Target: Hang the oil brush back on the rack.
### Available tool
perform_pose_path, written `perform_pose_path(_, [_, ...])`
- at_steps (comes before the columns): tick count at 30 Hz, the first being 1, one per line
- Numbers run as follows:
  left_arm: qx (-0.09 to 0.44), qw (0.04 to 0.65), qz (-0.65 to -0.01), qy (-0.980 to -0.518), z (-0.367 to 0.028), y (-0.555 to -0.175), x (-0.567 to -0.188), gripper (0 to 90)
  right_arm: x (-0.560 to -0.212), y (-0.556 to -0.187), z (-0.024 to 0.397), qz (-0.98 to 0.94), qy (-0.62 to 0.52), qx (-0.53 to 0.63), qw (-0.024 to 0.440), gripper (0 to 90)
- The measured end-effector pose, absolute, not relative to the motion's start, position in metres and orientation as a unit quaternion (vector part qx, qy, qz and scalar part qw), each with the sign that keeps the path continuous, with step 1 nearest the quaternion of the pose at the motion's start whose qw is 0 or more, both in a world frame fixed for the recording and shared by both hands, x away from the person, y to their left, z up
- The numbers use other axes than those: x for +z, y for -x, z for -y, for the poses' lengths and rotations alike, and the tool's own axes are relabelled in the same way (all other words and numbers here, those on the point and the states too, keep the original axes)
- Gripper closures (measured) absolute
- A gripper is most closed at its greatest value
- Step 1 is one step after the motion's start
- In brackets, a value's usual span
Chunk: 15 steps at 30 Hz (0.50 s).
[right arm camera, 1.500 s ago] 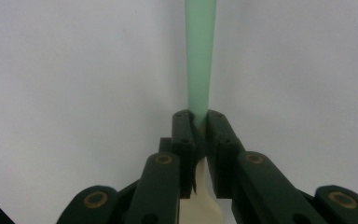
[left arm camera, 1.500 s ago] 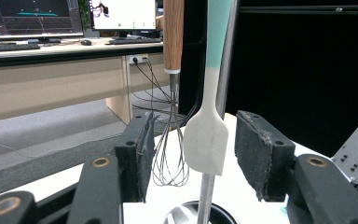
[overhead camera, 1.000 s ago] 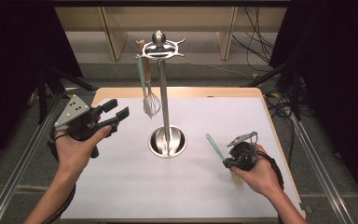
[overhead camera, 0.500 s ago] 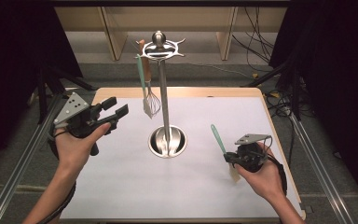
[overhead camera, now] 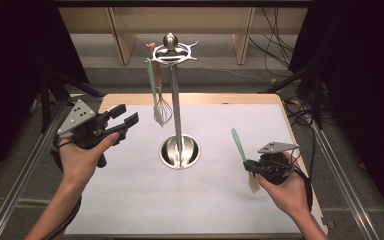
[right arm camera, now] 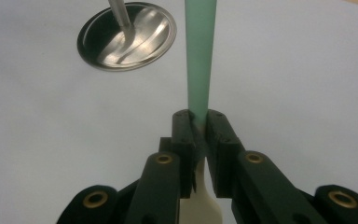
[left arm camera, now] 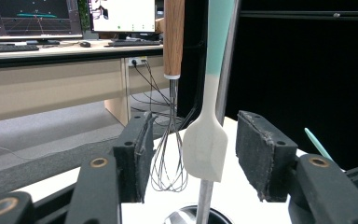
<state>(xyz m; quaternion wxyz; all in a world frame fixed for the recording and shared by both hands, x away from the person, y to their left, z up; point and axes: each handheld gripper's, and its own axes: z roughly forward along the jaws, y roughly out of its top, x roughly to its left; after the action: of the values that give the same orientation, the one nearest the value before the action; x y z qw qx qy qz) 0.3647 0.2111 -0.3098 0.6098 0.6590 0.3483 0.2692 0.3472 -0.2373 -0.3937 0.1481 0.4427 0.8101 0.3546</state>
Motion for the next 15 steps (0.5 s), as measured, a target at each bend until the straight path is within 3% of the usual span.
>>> perform_pose_path(15, [0.263,0.612,-0.347,-0.660,-0.205,-0.363,-0.310,43.6,-0.382,-0.351,0.231,-0.806,-0.423,0.377,0.169,83.5])
